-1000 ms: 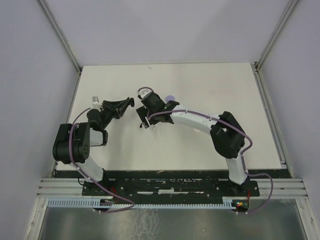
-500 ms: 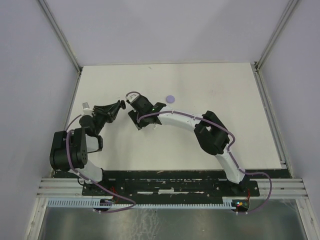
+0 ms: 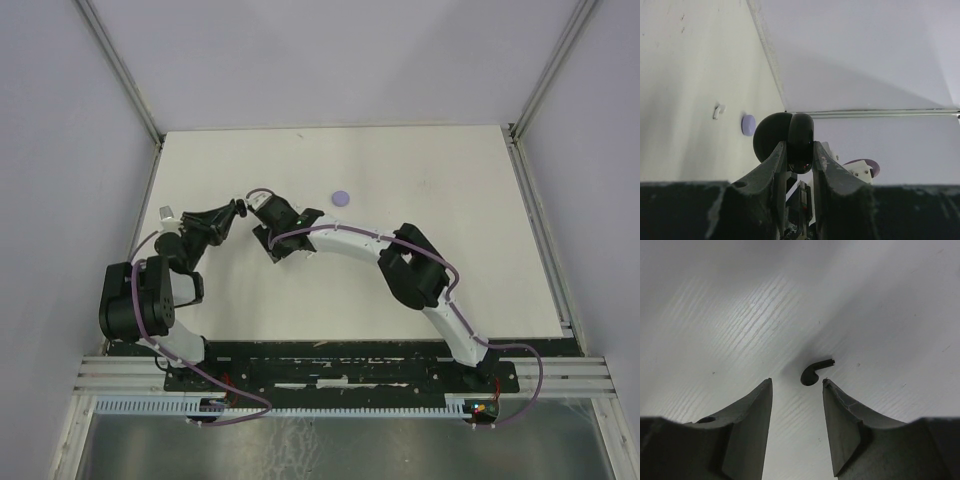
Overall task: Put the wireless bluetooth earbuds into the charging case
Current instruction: Pick up the earbud from the center of the board.
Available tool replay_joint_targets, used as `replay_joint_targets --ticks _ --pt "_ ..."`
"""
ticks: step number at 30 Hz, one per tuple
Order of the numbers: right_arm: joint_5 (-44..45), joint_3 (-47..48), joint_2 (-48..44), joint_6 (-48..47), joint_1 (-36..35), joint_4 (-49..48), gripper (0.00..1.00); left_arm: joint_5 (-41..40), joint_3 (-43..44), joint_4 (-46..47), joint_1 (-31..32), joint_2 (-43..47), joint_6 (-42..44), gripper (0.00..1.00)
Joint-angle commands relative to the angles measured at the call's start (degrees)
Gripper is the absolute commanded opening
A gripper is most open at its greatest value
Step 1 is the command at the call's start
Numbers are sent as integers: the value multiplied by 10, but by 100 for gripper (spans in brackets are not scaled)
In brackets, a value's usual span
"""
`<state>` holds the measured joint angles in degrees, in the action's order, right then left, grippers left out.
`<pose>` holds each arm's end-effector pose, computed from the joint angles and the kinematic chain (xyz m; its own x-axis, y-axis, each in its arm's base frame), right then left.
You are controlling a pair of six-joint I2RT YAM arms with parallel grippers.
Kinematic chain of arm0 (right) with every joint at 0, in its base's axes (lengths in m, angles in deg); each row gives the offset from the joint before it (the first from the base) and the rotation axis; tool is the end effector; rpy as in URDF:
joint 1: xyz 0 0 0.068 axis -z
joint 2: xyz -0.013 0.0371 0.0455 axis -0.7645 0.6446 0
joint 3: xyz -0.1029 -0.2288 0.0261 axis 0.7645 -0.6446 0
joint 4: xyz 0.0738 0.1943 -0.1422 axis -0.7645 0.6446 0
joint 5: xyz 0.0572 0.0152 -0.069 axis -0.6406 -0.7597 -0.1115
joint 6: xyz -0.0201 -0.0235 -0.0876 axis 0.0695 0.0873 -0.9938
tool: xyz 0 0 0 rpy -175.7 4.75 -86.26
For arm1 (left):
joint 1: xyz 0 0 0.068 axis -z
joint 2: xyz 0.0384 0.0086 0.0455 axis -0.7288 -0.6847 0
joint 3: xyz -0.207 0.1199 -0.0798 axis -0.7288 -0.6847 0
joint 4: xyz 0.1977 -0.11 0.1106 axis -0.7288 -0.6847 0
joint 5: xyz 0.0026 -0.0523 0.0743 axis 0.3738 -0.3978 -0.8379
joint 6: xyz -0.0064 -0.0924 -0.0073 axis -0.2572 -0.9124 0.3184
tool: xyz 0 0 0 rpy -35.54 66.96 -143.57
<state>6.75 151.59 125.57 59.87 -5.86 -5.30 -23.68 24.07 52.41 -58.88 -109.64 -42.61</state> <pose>0.2987 0.4211 0.1286 -0.6456 -0.4557 -0.6128 -0.6264 0.7750 0.0837 0.2971 0.0200 0.1496 -0.3165 -0.9436 -0.0972 0.0299 0.0925 -0.9953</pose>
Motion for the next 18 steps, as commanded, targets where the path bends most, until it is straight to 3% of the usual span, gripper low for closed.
replay_joint_targets --ticks 1,18 --pt "13 30 13 -3 -1 -8 52 16 -2 58 -6 -9 -22 3" --pt "32 34 30 -3 -1 -10 42 22 -5 72 -14 -21 -28 3"
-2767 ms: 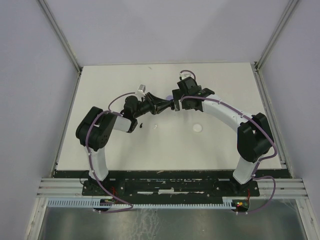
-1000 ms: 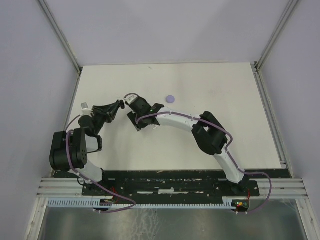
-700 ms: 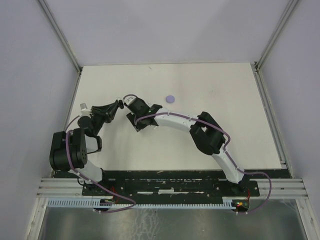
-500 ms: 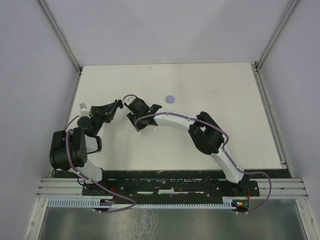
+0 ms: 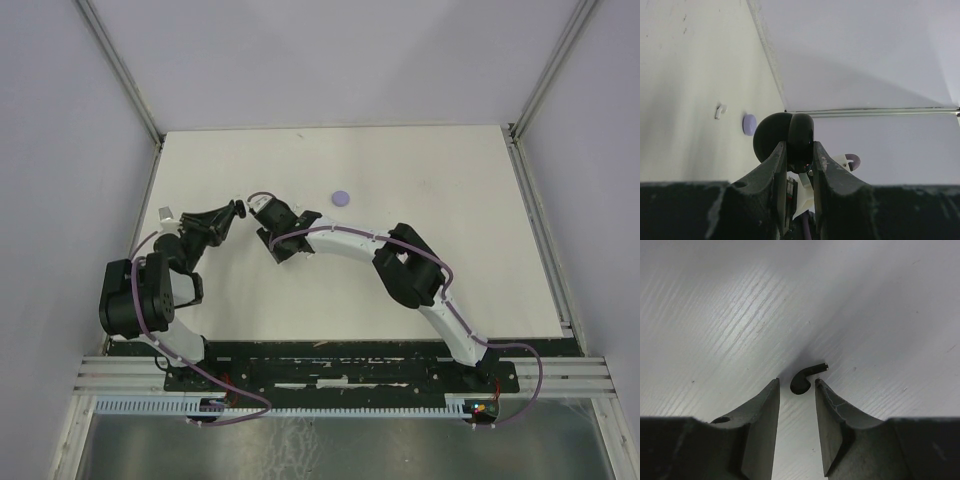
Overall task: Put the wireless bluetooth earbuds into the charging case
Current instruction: Pick up the earbud from the center of the board.
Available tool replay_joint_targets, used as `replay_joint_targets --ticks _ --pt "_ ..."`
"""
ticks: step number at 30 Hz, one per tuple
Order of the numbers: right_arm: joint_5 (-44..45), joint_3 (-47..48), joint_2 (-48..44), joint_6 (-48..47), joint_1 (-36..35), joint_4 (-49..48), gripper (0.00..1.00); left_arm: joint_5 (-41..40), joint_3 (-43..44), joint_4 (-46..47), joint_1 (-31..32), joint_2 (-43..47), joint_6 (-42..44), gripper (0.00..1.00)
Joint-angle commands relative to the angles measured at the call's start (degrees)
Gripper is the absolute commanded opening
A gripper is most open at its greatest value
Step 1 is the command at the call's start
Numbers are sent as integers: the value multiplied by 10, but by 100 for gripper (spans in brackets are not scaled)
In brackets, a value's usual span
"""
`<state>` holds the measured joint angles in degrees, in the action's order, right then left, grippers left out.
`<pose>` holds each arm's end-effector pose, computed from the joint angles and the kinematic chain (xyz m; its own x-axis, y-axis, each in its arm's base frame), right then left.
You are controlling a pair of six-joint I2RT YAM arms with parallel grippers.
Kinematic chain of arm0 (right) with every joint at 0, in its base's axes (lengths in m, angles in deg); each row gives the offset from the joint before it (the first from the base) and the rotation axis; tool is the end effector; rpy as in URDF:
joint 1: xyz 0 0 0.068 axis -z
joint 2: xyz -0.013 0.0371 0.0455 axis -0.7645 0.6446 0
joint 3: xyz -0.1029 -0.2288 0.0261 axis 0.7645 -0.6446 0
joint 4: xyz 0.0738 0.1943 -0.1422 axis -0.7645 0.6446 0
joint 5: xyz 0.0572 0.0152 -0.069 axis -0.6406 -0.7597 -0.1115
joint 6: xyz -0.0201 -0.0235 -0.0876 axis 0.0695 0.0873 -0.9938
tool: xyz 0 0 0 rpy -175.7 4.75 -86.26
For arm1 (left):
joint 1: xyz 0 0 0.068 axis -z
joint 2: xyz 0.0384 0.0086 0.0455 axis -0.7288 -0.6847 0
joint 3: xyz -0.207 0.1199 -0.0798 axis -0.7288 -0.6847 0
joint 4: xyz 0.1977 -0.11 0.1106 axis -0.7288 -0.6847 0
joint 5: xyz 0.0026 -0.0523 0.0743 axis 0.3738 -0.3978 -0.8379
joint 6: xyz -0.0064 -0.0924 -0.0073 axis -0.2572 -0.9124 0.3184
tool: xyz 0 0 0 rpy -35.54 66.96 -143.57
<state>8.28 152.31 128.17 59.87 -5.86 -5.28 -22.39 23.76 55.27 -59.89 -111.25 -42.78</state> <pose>0.3018 0.4217 0.1104 -0.6536 -0.4691 -0.5939 -0.6138 0.7876 0.0534 0.2960 0.0234 0.1477 -0.3196 -0.9420 -0.1029 0.0453 0.0933 -0.9946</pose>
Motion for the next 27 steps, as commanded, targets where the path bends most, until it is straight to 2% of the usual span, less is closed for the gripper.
replay_joint_targets --ticks 1,10,15,20,23,27 --pt "17 27 5 -3 -1 -10 42 10 -2 45 -4 -5 -27 3" --pt "25 27 5 -2 0 -11 33 11 -2 49 -4 -8 -28 3" --pt "42 18 -6 3 0 -16 21 12 -2 50 -4 -8 -29 3" --pt "98 -38 -54 23 0 -52 13 17 1 43 -5 -4 -27 3" --pt "126 -80 -95 39 6 -78 12 20 4 34 -4 2 -23 3" --pt "116 -129 -141 37 25 -88 11 26 7 17 -5 15 -16 3"
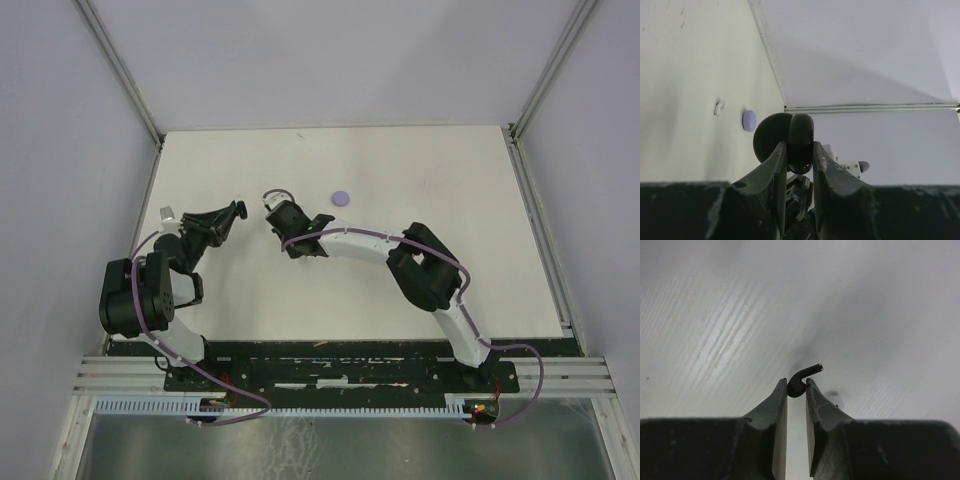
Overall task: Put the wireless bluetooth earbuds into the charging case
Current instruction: Pick up the earbud from the center of the board.
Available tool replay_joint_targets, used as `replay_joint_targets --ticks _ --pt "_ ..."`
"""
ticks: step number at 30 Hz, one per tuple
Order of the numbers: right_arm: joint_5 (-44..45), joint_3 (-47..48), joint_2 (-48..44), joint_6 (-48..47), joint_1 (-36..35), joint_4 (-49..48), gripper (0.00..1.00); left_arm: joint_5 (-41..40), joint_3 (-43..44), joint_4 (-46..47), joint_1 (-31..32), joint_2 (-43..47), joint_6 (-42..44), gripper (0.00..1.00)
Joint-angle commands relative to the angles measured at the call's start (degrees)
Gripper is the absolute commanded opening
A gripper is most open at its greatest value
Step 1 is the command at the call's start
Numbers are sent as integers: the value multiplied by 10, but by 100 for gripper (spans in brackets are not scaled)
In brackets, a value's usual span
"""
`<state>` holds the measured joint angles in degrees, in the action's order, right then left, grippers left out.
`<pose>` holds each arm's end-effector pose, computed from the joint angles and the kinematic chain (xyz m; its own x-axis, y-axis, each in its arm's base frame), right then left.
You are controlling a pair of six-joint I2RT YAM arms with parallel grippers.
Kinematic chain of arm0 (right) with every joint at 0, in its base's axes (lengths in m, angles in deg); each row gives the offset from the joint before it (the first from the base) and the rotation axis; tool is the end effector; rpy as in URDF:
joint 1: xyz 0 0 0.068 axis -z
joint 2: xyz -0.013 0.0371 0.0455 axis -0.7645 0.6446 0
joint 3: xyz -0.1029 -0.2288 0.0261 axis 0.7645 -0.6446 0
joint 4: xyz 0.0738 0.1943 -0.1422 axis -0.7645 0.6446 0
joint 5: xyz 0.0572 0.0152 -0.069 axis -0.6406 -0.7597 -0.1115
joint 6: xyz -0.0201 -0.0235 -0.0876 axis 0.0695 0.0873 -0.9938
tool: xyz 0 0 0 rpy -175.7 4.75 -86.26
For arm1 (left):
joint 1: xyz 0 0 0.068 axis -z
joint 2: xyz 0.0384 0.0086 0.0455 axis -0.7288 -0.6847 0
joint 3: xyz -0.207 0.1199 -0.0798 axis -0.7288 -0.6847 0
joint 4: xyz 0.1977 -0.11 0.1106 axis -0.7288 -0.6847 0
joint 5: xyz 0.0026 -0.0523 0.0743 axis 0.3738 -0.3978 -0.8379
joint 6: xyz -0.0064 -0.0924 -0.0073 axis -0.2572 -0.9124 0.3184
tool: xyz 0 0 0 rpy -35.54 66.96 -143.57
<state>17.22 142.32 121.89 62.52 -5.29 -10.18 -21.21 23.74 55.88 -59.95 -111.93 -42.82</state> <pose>0.3034 0.3927 0.1169 -0.6526 -0.3972 -0.6453 -0.5000 0.8656 -0.0271 0.2957 0.0222 0.1458 -0.3381 -0.9356 -0.1016 0.0453 0.0917 -0.9948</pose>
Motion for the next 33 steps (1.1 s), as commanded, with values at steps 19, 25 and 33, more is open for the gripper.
replay_joint_targets --ticks 19,25,33 --pt "52 -175 -156 118 132 4 10 7 14 -22 25 56 -5 3" --pt "45 -183 -138 145 155 13 10 1 20 -25 39 50 -1 3" --pt "35 -191 -118 179 168 6 11 -8 29 -16 57 25 1 3"
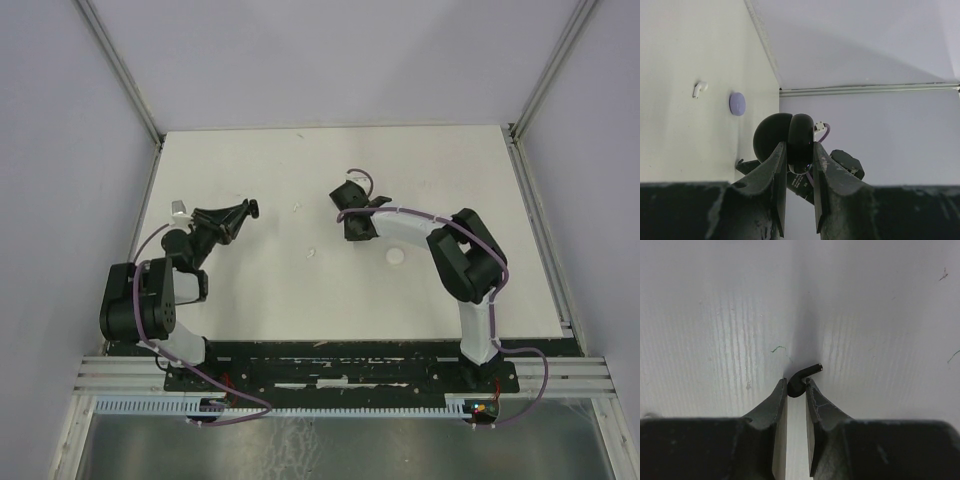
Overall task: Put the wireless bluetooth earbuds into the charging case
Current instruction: Pick up the earbud from the center of the board.
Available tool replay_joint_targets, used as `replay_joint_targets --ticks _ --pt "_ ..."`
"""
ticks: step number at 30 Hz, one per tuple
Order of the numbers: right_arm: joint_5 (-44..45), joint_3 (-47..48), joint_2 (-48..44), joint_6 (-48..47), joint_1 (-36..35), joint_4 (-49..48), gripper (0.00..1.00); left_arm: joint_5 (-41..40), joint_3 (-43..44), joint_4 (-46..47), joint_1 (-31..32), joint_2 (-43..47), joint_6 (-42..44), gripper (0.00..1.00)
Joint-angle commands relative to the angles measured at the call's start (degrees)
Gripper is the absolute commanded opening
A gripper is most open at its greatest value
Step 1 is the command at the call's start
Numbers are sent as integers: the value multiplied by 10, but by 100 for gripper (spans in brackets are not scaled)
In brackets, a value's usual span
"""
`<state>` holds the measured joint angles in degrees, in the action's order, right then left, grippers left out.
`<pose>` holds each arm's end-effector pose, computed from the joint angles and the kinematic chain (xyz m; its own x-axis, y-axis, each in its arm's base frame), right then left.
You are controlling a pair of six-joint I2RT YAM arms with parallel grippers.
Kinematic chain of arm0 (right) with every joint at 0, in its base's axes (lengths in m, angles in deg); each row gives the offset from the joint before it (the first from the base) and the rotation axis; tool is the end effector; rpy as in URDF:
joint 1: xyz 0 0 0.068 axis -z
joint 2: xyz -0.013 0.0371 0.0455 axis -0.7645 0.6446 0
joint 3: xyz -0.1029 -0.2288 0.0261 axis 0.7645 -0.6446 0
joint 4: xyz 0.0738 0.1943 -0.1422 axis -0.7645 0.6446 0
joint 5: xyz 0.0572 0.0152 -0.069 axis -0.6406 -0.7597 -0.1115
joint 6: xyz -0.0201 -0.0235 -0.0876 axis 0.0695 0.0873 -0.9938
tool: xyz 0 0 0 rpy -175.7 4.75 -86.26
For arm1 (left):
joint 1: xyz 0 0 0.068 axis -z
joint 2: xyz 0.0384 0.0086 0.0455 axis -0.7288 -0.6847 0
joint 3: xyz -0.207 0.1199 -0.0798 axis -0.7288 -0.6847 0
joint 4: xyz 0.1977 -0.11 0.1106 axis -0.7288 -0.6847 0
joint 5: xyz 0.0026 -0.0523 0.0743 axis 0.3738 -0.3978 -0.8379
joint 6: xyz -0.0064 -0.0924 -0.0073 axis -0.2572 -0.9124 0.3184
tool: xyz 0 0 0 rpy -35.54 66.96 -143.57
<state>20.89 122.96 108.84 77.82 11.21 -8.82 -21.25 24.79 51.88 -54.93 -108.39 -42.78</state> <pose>0.3481 0.2404 0.1107 -0.8154 0.0199 -0.5786 0.0103 0.9997 0.0198 0.2980 -0.0035 0.1577 -0.4170 -0.9025 -0.1079 0.0635 0.0895 -0.9940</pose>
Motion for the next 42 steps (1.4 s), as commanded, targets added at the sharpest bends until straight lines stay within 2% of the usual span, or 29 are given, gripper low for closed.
replay_joint_targets --ticks 1,6,10,24,42 --pt "-7 4 16 27 3 -9 13 -8 19 25 8 -13 0 3" --pt "-26 4 19 28 3 -21 48 -8 19 26 10 -15 2 3" --pt "-35 -5 8 24 3 -25 62 -9 20 25 9 -16 3 3" --pt "-80 -36 -10 37 -8 -39 62 -11 20 30 10 -25 4 3" --pt "-74 7 14 34 -35 -28 62 -5 21 59 9 -51 -9 3"
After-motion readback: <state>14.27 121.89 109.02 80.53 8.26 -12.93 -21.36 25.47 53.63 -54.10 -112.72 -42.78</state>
